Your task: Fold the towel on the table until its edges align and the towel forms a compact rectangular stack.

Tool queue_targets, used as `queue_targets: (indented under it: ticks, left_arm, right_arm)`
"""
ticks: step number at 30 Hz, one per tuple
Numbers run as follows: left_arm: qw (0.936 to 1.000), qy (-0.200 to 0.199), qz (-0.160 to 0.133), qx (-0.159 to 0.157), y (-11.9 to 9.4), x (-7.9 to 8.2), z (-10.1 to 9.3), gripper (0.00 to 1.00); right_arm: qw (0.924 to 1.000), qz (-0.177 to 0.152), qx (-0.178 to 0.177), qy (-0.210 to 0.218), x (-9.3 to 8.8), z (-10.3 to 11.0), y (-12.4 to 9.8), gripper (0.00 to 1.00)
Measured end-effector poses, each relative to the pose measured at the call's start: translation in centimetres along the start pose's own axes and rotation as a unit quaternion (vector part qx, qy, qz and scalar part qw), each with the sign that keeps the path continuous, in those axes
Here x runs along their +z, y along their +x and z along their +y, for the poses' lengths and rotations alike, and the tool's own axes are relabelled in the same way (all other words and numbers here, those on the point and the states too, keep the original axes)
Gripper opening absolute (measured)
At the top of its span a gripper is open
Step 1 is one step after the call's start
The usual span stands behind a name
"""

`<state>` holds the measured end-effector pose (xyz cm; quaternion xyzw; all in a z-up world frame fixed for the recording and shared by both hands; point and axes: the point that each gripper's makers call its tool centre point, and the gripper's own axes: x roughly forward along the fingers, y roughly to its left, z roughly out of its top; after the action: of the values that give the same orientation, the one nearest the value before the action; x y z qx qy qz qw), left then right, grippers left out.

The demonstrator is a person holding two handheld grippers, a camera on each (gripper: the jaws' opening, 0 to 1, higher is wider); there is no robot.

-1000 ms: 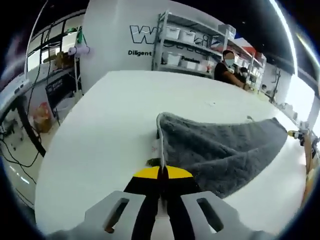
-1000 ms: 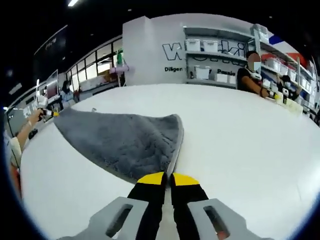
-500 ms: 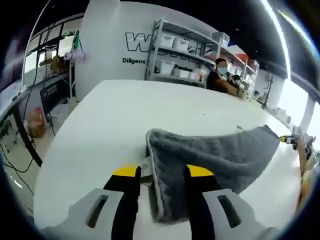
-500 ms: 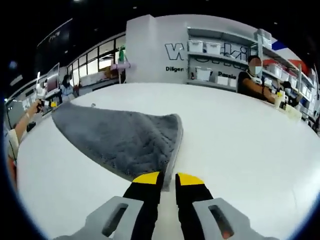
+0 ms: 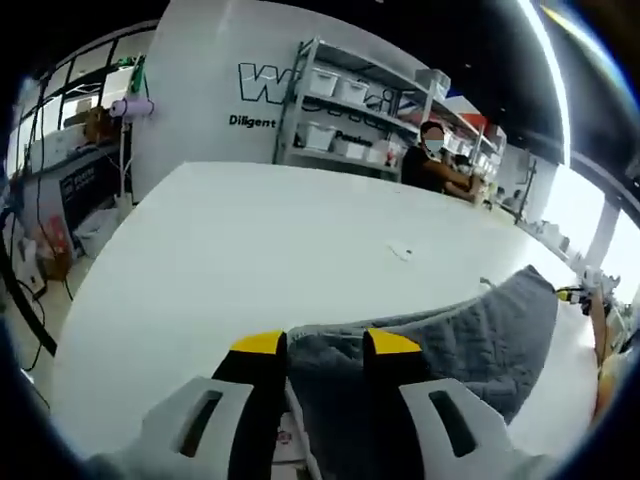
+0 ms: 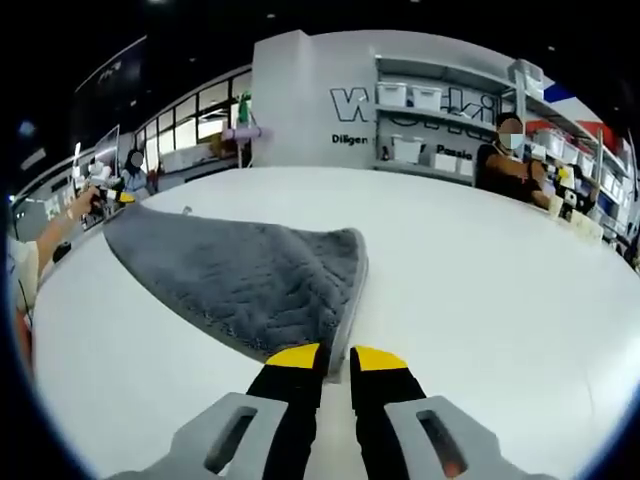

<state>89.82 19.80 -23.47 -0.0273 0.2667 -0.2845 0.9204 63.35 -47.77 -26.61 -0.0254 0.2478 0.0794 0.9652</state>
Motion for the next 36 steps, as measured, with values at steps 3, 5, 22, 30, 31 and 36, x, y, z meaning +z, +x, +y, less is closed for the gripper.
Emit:
queue_targets:
  ticks: [3,5,22,30,31,36]
  left_arm:
    - [1.0,0.003,-0.006,-0.007,0.5,0.1,-0.2,0.21]
    - [0.9998,0.004,-0.014,-0.009,0.7,0.1,-0.7,0.14]
    - [0.9992,0.034,-0.011,0.016,0.1,-0.1,1.1,0.31]
    - [0.9998,0.022,0.002,0.004,0.9,-1.4,0.8,0.06]
    - [0.9999,0.013,-0.006,0.005,0.9,-1.2,0.8,0.03]
    - [0.9999,0.006,-0.012,0.003,1.0,-0.8,1.5,0.02]
  right_arm:
    - [1.0,-0.001,0.0,0.001,0.0,0.1,0.0,0.08]
    - [1.0,-0.001,0.0,0.002,0.0,0.2,0.0,0.08]
    - [1.0,-0.005,0.001,0.008,-0.1,0.5,0.1,0.08]
    - [0.9999,-0.006,0.001,0.01,-0.1,0.5,0.1,0.08]
    - [0.9999,-0.007,0.002,0.011,-0.1,0.5,0.0,0.08]
    - [0.9999,-0.008,0.002,0.013,-0.1,0.5,0.0,0.08]
